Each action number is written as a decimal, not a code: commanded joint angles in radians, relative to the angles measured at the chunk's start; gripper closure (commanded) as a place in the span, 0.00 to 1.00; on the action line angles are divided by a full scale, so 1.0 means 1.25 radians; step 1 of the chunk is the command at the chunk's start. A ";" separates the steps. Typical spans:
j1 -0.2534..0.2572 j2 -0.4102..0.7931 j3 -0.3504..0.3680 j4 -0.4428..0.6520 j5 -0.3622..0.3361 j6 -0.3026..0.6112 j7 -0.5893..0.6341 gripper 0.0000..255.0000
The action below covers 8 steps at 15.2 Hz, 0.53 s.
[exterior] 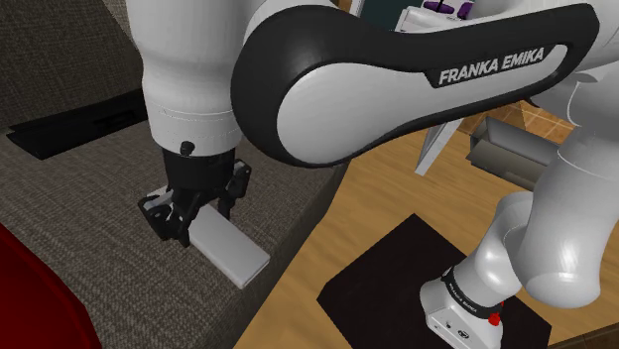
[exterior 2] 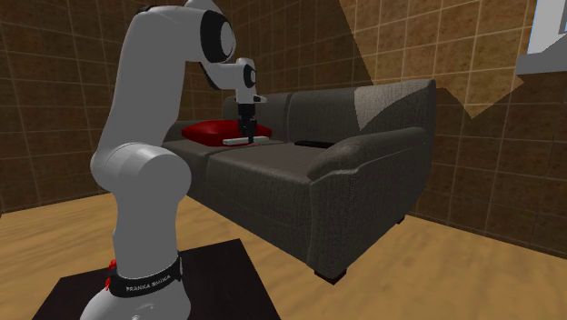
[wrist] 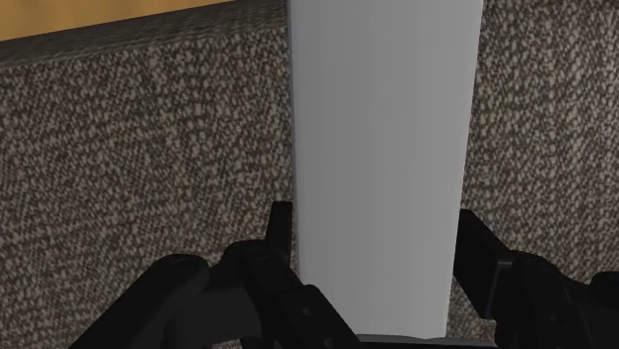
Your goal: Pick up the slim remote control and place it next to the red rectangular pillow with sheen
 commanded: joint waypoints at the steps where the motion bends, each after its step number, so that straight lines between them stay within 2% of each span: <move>1: 0.000 0.003 -0.001 -0.018 -0.002 0.021 0.002 1.00; 8: 0.001 0.019 -0.004 -0.069 -0.012 0.085 0.009 1.00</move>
